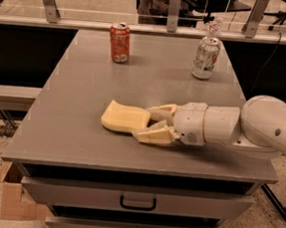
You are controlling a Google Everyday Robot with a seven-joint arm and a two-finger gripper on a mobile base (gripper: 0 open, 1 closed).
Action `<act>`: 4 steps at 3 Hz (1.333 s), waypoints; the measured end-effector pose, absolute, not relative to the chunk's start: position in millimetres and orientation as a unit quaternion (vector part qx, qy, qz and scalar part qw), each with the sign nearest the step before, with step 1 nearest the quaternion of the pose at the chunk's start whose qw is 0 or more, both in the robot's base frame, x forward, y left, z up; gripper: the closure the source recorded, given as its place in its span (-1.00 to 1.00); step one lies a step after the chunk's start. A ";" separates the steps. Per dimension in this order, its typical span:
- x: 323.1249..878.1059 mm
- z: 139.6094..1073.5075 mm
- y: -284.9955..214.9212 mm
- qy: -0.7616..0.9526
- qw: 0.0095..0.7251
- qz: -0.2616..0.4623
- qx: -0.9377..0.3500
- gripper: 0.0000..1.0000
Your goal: Move sponge near 7up can
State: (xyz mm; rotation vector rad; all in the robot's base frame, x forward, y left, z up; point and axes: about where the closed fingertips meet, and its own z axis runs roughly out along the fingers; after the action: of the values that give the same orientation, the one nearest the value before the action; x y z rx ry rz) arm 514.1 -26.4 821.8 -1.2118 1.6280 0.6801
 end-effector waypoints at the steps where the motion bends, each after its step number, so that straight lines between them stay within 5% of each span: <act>1: 514.1 822.3 -26.4 0.667 0.480 0.279 -0.497 1.00; 4: 514.1 822.8 -26.5 0.667 0.480 0.279 -0.497 1.00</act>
Offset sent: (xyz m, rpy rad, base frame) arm -0.0173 -0.1825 0.0829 -0.0606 -0.5739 -0.5517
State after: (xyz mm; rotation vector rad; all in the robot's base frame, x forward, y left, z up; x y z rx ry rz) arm 514.1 -26.5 822.8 -1.2116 1.6277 0.6796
